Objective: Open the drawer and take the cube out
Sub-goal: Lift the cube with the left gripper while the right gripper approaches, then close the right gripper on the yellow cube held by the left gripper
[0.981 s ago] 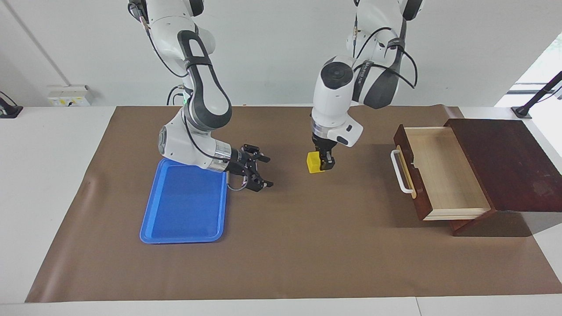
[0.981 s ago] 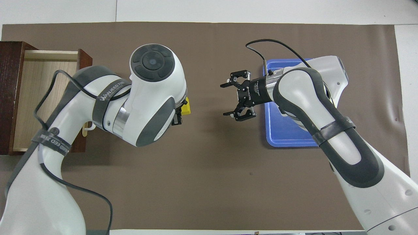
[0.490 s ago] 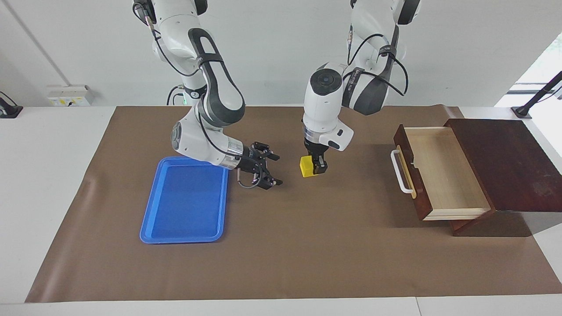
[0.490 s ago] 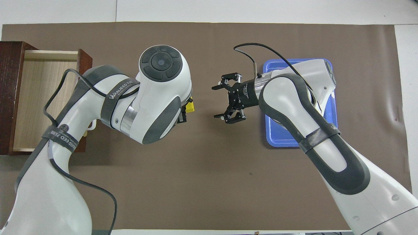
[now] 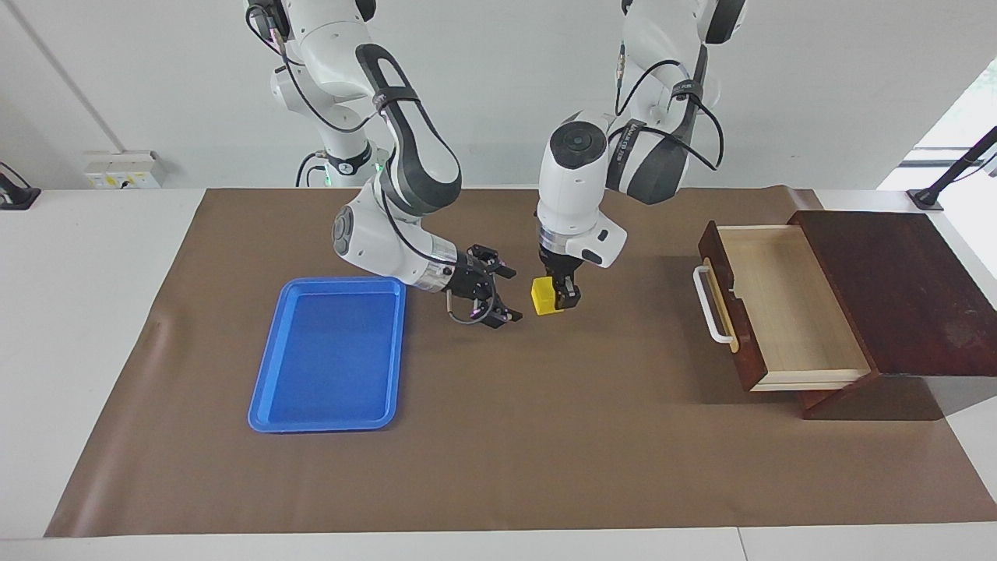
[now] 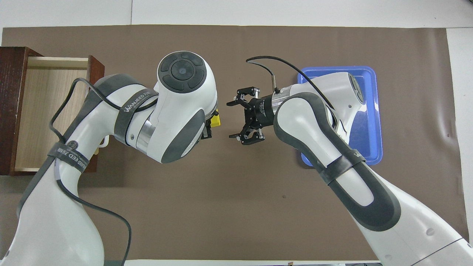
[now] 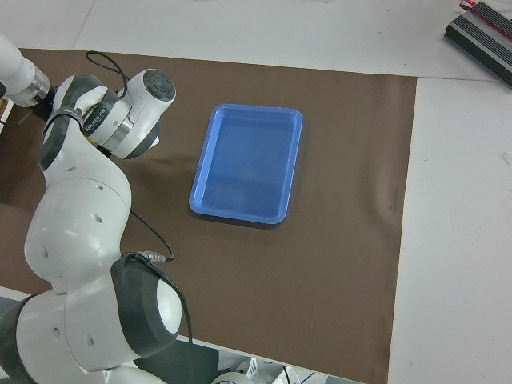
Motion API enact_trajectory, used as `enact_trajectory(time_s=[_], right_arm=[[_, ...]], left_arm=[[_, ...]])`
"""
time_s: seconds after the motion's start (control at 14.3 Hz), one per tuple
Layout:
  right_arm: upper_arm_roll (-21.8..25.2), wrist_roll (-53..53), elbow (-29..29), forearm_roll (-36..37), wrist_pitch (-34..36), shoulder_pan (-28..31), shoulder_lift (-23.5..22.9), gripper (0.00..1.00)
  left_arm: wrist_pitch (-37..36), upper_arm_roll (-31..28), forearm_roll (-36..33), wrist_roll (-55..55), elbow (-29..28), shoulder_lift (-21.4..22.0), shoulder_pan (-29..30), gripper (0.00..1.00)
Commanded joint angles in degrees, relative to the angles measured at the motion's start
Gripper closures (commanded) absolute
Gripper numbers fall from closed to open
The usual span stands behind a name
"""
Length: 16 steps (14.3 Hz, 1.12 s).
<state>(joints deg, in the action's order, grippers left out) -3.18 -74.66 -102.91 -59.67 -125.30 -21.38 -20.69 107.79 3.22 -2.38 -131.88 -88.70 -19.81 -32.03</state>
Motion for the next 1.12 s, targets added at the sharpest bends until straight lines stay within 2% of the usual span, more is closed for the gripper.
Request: enact_trajectory(time_s=[0.0,0.77,1.05], right_arm=[[0.0,-0.3,0.3,-1.6,-1.4,-1.1,0.2,0.0],[0.0,-1.0,1.6,-1.3,-3.0,-3.3,-0.1,0.0],[0.0,-0.5,4.3,2.4,-2.3,-3.2,-1.1,0.01]], left_arm=[[0.5,-0.3,0.0,-0.8,0.6,-0.1,-0.4,1.0],[1.0,-0.3,-0.3,-0.8,0.3,-0.1,-0.5,1.0],[1.0,-0.3,-0.3,-0.8,0.2,-0.1,-0.5,1.0]])
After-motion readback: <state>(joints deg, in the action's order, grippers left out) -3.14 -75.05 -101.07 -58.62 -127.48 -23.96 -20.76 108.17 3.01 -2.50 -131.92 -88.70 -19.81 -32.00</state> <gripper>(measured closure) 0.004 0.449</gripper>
